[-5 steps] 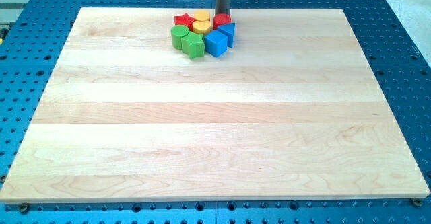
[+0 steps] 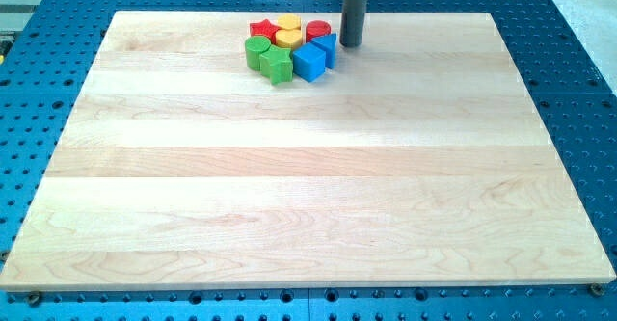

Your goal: Push the red circle above the yellow heart

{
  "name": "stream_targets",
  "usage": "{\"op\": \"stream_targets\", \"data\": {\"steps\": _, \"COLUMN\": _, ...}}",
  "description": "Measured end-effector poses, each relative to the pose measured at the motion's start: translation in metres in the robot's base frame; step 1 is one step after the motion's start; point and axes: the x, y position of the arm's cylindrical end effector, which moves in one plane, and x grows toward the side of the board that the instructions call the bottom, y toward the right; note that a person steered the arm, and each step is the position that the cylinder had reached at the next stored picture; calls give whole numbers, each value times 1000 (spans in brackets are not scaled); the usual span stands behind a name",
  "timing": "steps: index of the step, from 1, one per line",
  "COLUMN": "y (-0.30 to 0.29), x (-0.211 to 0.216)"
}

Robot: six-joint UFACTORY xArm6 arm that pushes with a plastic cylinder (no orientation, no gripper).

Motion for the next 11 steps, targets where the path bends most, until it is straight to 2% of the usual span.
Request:
{"op": "stream_targets", "data": {"steps": 2, "y": -34, "x": 0}}
{"op": "stream_targets", "data": {"steps": 4, "y": -38, "x": 4}}
{"op": "stream_targets", "data": {"steps": 6, "y": -82, "x": 7}}
{"op": "stream_targets", "data": {"steps": 11, "y": -93, "x": 29}}
